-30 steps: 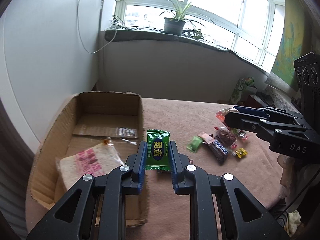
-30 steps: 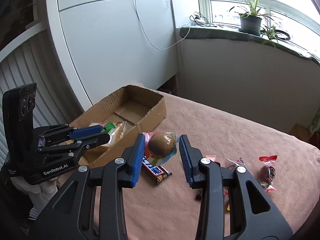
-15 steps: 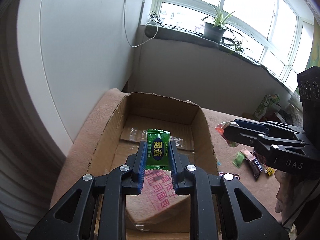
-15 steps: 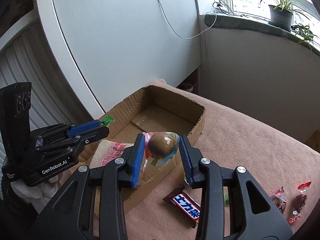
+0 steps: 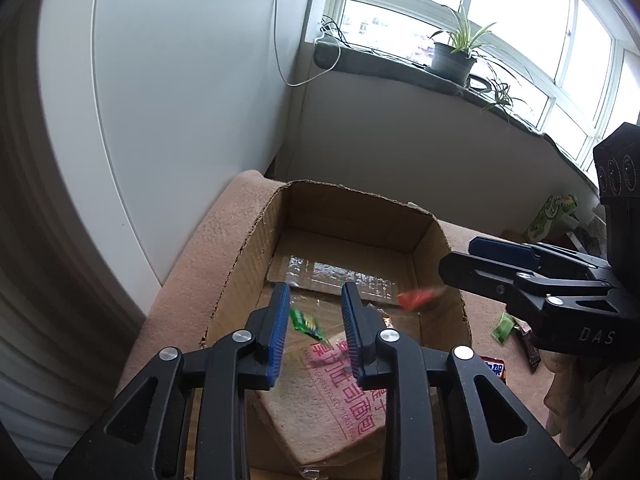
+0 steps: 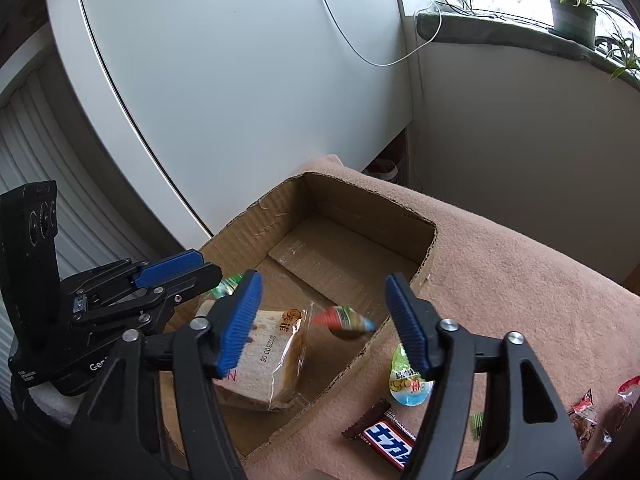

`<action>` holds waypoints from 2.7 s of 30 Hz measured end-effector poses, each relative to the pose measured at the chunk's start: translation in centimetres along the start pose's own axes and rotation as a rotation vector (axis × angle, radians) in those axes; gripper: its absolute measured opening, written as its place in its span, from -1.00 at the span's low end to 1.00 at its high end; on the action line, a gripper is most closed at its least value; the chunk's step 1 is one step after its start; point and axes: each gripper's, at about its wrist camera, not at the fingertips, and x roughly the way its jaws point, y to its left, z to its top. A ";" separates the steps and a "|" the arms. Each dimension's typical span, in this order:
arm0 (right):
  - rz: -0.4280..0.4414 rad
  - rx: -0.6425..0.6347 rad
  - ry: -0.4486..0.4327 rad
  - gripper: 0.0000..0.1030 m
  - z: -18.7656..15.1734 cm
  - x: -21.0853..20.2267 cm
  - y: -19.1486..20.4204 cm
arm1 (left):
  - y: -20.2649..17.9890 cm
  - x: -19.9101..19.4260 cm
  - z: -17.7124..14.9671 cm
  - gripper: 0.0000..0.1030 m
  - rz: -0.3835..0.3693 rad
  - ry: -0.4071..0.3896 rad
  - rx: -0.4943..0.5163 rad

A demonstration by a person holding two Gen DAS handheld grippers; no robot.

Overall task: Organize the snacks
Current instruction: 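Carry both held snacks over the box and release them inside, then grasp the chocolate bar with the left gripper while the right gripper grasps the yellow candy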

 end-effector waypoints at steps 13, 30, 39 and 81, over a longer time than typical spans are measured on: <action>-0.027 0.008 -0.044 0.44 -0.7 -3.4 -1.4 | -0.9 -2.4 -0.3 -0.01 0.000 -0.052 0.012; -0.177 0.110 -0.128 0.45 -7.5 -16.2 -8.8 | -8.2 -5.8 -2.8 -0.01 -0.169 -0.099 0.057; -0.303 0.209 -0.108 0.45 -12.0 -20.0 -14.6 | -13.4 -4.3 -4.4 -0.01 -0.250 -0.043 0.101; -0.129 -0.193 0.248 -0.07 -16.6 -10.1 -17.0 | -23.9 8.1 -7.1 -0.07 -0.248 0.246 0.209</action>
